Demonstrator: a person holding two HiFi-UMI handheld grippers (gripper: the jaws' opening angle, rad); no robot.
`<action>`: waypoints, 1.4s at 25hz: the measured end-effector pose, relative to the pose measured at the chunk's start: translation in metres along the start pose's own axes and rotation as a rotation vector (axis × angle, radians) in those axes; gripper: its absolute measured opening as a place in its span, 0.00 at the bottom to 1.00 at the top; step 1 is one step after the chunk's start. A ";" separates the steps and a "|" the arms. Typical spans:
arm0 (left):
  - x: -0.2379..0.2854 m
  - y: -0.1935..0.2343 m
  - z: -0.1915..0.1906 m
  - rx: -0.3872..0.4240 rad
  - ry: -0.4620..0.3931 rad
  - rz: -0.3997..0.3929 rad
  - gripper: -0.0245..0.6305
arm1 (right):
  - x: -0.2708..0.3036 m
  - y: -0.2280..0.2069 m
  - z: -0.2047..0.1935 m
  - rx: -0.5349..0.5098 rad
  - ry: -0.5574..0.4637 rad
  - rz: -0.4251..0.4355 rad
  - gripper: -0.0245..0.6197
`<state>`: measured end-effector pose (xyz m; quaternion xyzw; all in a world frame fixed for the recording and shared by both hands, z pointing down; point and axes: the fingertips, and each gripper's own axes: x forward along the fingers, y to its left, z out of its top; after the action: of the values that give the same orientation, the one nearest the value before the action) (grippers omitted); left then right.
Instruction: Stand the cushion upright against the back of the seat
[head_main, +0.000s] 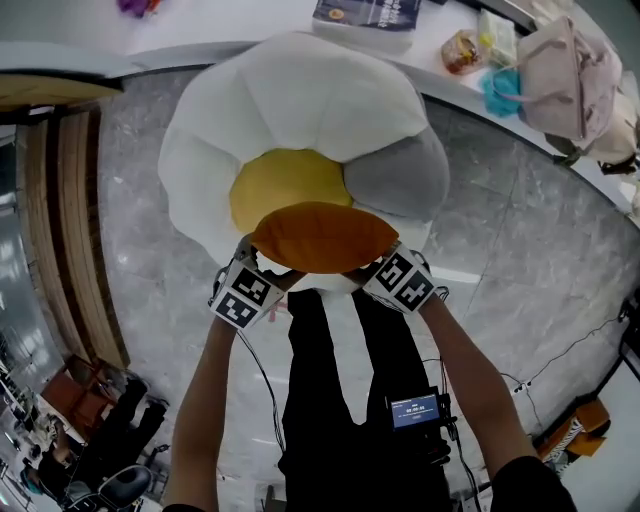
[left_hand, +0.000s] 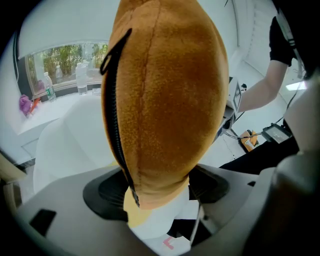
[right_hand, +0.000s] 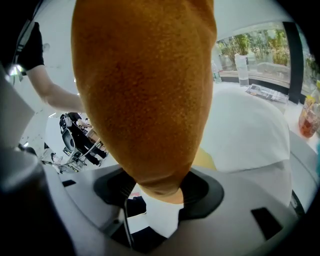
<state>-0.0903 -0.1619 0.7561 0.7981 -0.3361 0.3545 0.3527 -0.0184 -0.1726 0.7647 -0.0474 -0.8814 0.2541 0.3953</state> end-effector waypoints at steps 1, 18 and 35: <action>0.006 0.006 -0.001 0.007 0.000 0.001 0.64 | 0.005 -0.006 -0.001 -0.001 -0.004 -0.006 0.46; 0.114 0.109 -0.009 0.096 0.127 0.093 0.64 | 0.075 -0.130 -0.017 -0.087 -0.018 -0.185 0.46; 0.156 0.154 -0.006 0.019 0.162 0.159 0.63 | 0.108 -0.188 -0.035 0.159 -0.133 -0.209 0.46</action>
<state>-0.1318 -0.2831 0.9341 0.7409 -0.3652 0.4481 0.3418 -0.0452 -0.2898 0.9482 0.0929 -0.8829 0.2834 0.3626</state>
